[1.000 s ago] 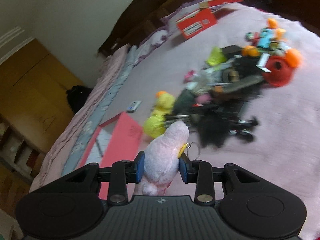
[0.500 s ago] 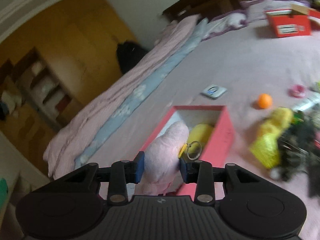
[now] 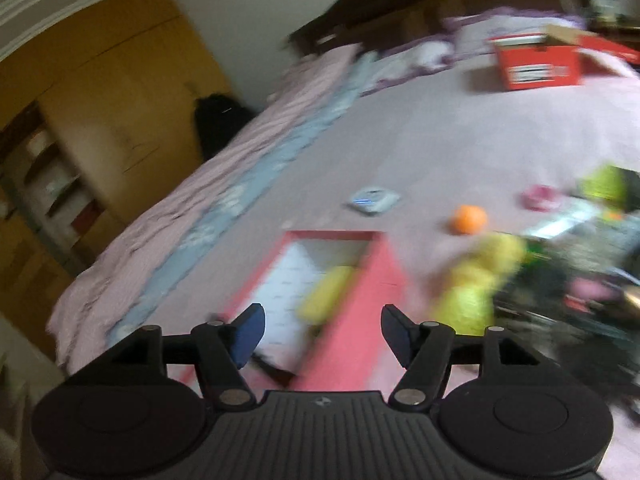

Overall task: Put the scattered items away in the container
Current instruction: 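Open the right gripper to drop the plush into the pink box, then move the right tool toward an orange ping-pong ball by the heap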

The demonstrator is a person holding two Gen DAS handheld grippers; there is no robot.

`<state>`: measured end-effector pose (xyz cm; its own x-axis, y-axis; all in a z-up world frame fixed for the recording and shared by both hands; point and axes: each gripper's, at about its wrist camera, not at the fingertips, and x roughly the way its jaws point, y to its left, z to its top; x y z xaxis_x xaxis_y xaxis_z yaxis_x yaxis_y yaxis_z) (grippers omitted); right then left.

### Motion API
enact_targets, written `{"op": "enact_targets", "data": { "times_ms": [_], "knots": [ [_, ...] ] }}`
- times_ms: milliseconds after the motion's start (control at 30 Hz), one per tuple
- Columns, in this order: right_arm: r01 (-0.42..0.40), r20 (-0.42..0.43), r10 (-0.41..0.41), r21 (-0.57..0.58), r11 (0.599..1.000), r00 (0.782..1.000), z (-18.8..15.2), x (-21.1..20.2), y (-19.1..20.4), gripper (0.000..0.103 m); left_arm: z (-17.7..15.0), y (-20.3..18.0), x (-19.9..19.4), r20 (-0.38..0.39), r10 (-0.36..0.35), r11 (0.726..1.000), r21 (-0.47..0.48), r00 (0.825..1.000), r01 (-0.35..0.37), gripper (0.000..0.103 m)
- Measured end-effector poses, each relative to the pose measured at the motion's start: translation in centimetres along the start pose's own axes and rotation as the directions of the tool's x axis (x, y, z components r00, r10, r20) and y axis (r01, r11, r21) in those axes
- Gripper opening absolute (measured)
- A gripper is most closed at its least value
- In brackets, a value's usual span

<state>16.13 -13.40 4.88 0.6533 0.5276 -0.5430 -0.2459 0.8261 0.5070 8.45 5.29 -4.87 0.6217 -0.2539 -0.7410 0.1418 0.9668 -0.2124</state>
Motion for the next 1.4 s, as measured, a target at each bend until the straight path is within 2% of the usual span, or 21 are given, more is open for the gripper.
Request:
{"op": "enact_targets", "data": {
  "times_ms": [200,300,367,467,533,633,700,800,900,1000,1167,1233,1400],
  "knots": [
    [0.188,-0.008,-0.188,0.128,0.974,0.982,-6.2,-6.2,-8.6,0.07,1.1,-3.5,1.9,-0.02,-0.003,0.997,0.081,1.0,0.005,0.097],
    [0.265,-0.005,-0.268,0.145,0.953,0.964,-9.1,-7.9,-11.2,0.07,1.8,-4.7,2.9,-0.013,0.028,0.989,0.148,1.0,-0.026,0.097],
    [0.313,0.009,-0.317,0.129,0.941,0.948,-9.8,-8.8,-12.5,0.068,2.7,-5.3,3.6,-0.011,0.051,0.983,0.179,0.999,-0.048,0.097],
    [0.392,0.054,-0.399,0.103,0.914,0.915,-9.4,-9.3,-15.0,0.066,4.0,-6.4,4.1,-0.003,0.032,0.981,0.19,0.999,-0.031,0.097],
    [0.437,0.096,-0.448,0.118,0.892,0.889,-8.3,-10.3,-17.6,0.061,4.5,-7.7,4.6,0.003,0.019,0.979,0.204,1.0,-0.019,0.097],
    [0.49,0.127,-0.521,0.21,0.846,0.844,-6.0,-11.2,-23.3,0.053,4.2,-9.8,5.9,-0.018,0.005,0.979,0.206,1.0,-0.001,0.097],
    [0.492,0.124,-0.543,0.295,0.819,0.83,-4.5,-11.2,-27.3,0.051,3.6,-11.0,7.0,-0.042,-0.006,0.982,0.189,0.999,0.014,0.097],
    [0.476,0.125,-0.543,0.348,0.808,0.831,-2.8,-10.2,-31.4,0.052,2.3,-12.3,8.4,-0.088,-0.022,0.987,0.16,0.996,0.036,0.097],
    [0.502,0.134,-0.553,0.288,0.816,0.822,-1.7,-8.3,-33.7,0.053,1.6,-12.8,9.4,-0.125,-0.031,0.985,0.164,0.992,0.052,0.097],
    [0.533,0.131,-0.566,0.219,0.817,0.814,-1.1,-6.2,-35.2,0.053,1.5,-13.0,9.7,-0.126,-0.02,0.983,0.179,0.992,0.043,0.097],
    [0.497,0.123,-0.527,0.209,0.842,0.841,-0.6,-3.9,-36.9,0.055,1.7,-13.1,9.9,-0.127,-0.024,0.985,0.169,0.992,0.046,0.097],
    [0.497,0.114,-0.521,0.191,0.847,0.846,-0.5,-3.2,-37.0,0.055,1.7,-13.0,10.0,-0.131,-0.022,0.985,0.168,0.991,0.044,0.097],
    [0.493,0.124,-0.511,0.152,0.857,0.85,-0.5,-3.0,-36.4,0.042,1.6,-12.9,9.9,-0.137,-0.02,0.984,0.171,0.99,0.044,0.097]
  ]
}}
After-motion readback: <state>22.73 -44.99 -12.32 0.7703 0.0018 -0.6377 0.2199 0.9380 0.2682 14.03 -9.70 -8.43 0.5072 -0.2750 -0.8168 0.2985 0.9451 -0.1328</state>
